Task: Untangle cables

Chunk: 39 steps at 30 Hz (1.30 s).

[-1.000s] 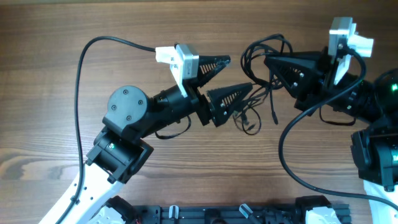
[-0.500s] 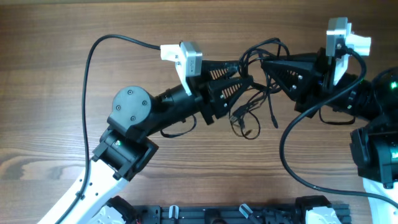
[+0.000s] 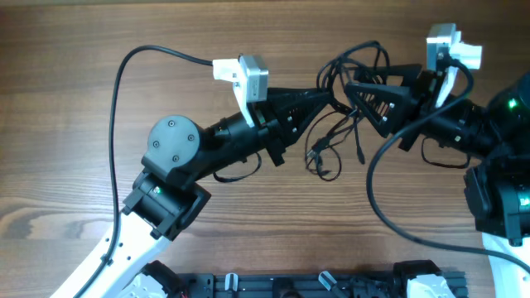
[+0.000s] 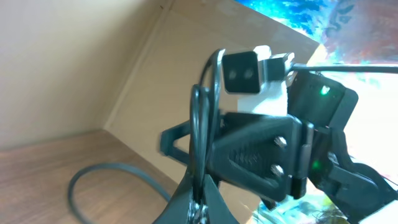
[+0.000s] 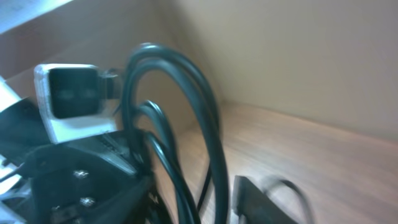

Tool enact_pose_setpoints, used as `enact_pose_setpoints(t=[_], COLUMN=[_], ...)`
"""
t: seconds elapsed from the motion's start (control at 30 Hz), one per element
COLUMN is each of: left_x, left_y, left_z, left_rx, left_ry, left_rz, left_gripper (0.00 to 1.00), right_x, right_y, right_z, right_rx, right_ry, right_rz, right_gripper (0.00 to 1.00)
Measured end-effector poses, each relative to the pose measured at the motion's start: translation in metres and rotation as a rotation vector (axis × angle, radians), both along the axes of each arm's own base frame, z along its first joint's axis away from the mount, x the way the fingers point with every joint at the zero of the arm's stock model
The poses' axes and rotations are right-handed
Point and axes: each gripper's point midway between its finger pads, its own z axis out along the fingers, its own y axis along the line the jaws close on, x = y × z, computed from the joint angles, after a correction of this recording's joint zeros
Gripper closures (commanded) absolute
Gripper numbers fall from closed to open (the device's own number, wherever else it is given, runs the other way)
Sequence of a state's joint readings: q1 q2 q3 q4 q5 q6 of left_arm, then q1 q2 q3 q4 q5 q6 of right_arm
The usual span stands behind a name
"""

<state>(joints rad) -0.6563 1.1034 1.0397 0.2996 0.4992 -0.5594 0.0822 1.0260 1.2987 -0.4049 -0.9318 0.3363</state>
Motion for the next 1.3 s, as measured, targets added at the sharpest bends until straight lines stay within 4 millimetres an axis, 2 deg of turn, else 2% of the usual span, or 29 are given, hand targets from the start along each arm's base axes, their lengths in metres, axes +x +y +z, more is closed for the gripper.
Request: enact_pose_setpoints(t=[0.03, 0.1, 0.3, 0.37, 0.43, 0.63, 0.87, 1.3], left_x=[0.003, 0.009, 0.028, 0.03, 0.03, 0.017, 0.001, -0.019], left_y=[0.002, 0.007, 0.012, 0.012, 0.012, 0.004, -0.008, -0.021], left_z=[0.0, -0.003, -0.028, -0.033, -0.034, -0.039, -0.038, -0.039], left_rx=[0.005, 0.026, 0.133, 0.169, 0.193, 0.268, 0.301, 0.323], left_ry=[-0.006, -0.029, -0.028, -0.053, -0.092, -0.224, -0.339, -0.441], left_rz=[0.011, 0.041, 0.145, 0.165, 0.171, 0.097, 0.05, -0.02], left_gripper=[0.96, 0.96, 0.96, 0.96, 0.96, 0.96, 0.96, 0.96], right_x=[0.003, 0.012, 0.017, 0.014, 0.007, -0.007, -0.018, -0.012], right_y=[-0.002, -0.009, -0.013, -0.01, -0.004, 0.005, 0.011, 0.013], right_z=[-0.005, -0.013, -0.016, -0.011, 0.001, 0.02, 0.022, 0.023], right_rx=[-0.01, -0.028, -0.026, 0.011, 0.064, 0.164, 0.197, 0.208], right_ry=[0.016, 0.047, 0.068, 0.094, 0.094, 0.148, 0.211, 0.218], right_rz=[-0.025, -0.091, -0.127, -0.108, -0.052, 0.049, 0.121, 0.143], right_gripper=[0.0, 0.0, 0.0, 0.0, 0.0, 0.0, 0.0, 0.0])
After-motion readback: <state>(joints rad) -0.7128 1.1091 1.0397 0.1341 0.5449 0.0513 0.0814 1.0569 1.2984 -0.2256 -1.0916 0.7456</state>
